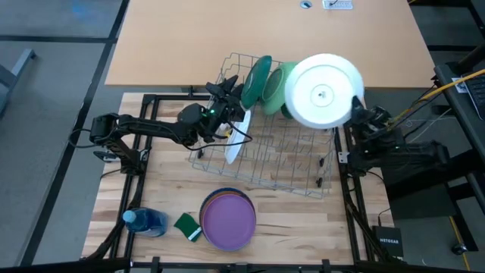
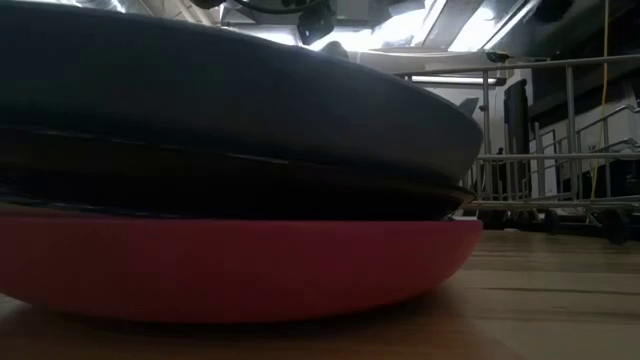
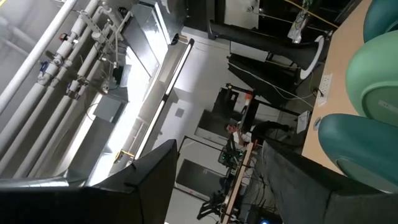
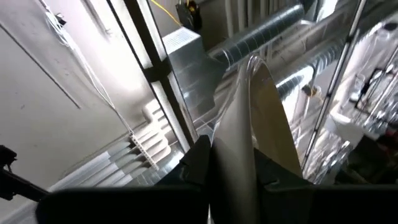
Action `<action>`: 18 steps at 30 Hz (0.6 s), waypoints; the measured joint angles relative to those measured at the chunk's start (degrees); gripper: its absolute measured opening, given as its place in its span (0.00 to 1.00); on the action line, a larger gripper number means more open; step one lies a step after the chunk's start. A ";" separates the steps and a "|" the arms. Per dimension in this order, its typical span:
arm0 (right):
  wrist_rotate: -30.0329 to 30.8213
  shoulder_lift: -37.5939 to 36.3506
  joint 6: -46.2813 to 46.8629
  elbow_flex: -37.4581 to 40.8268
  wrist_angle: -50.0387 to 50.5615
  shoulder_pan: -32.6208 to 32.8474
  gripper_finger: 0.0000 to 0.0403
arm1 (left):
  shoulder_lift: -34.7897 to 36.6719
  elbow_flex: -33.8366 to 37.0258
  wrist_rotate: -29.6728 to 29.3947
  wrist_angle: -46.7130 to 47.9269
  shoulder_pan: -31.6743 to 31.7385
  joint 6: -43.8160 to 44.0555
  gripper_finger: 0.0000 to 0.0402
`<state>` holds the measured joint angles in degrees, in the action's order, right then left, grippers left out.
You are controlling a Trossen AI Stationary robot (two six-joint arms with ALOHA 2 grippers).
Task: Sort dishes
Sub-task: Put the white plate in the dish rack
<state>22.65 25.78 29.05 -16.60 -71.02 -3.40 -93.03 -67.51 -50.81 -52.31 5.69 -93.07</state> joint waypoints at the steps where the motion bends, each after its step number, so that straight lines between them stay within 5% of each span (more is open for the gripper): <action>1: 0.55 -1.35 -1.34 0.00 1.06 0.00 0.11 | 0.00 0.01 0.00 0.00 0.00 0.04 0.56; 18: 12.38 -20.91 -20.95 0.00 15.96 0.00 0.11 | 0.02 0.02 0.00 0.24 0.04 1.80 0.56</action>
<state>35.03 4.87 8.10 -16.60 -55.07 -3.40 -93.01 -67.48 -50.81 -52.07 5.74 -91.27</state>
